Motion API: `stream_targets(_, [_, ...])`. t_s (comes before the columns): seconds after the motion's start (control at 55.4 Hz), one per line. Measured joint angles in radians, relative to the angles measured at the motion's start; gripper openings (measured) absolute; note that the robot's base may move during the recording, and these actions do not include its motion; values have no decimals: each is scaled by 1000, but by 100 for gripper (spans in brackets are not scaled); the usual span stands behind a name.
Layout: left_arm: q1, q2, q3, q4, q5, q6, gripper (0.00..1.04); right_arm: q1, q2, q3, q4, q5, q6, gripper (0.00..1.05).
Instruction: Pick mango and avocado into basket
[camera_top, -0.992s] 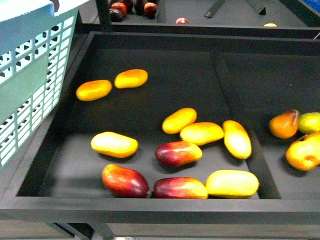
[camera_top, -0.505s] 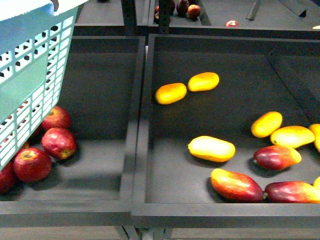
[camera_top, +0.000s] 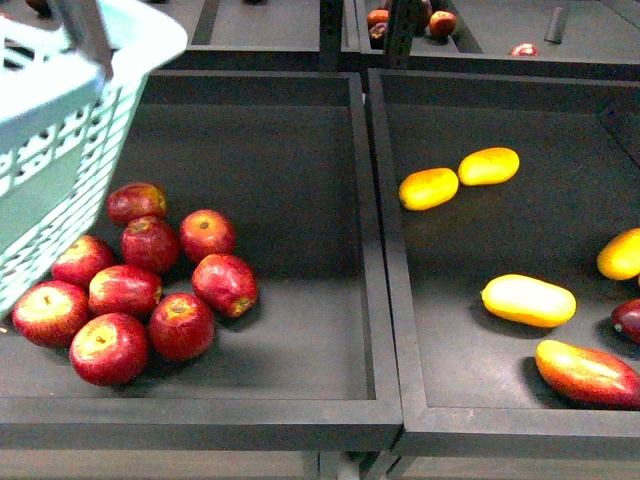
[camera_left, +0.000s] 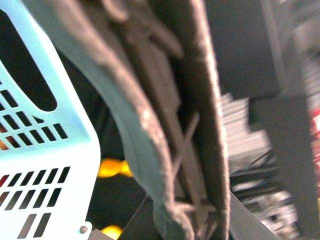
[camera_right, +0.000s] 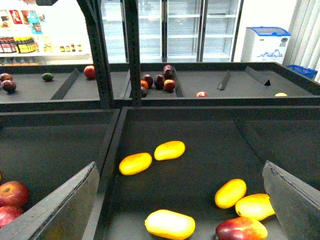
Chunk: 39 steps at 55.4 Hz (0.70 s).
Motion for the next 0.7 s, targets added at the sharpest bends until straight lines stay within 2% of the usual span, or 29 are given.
stream_targets(0.09, [-7, 84, 66, -124, 89, 283, 10, 0, 0, 0, 0, 0, 0, 97])
stream_targets(0.18, [-34, 185, 127, -140, 163, 439, 10, 0, 0, 0, 0, 0, 0, 97])
stream_targets(0.234, [-52, 233, 161, -136, 221, 462, 10, 0, 0, 0, 0, 0, 0, 97])
stream_targets(0.325, [-119, 383, 246, -124, 403, 449, 9, 0, 0, 0, 0, 0, 0, 97])
stream_targets(0.361, [-145, 435, 267, -123, 446, 447, 9, 0, 0, 0, 0, 0, 0, 97])
stream_targets(0.559, [-265, 620, 321, -87, 596, 435, 10, 0, 0, 0, 0, 0, 0, 97])
stream_targets(0.703, [-338, 671, 363, -41, 657, 417, 10, 0, 0, 0, 0, 0, 0, 97])
